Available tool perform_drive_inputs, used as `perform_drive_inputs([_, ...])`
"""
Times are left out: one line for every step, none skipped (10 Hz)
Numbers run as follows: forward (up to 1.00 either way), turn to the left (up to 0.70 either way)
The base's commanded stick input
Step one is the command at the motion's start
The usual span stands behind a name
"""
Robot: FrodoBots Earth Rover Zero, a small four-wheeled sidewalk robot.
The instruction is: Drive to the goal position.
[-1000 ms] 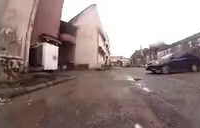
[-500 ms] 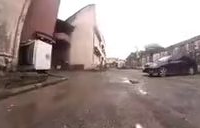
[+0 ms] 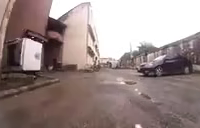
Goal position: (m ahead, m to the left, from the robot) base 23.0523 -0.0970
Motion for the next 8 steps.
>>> perform_drive_inputs([0.70,-0.17])
perform_drive_inputs([0.70,-0.17])
perform_drive_inputs([0.70,-0.17])
perform_drive_inputs([0.70,-0.12])
perform_drive_inputs([0.70,0.00])
perform_drive_inputs([0.70,0.12])
perform_drive_inputs([0.70,0.18])
perform_drive_inputs([0.70,0.18])
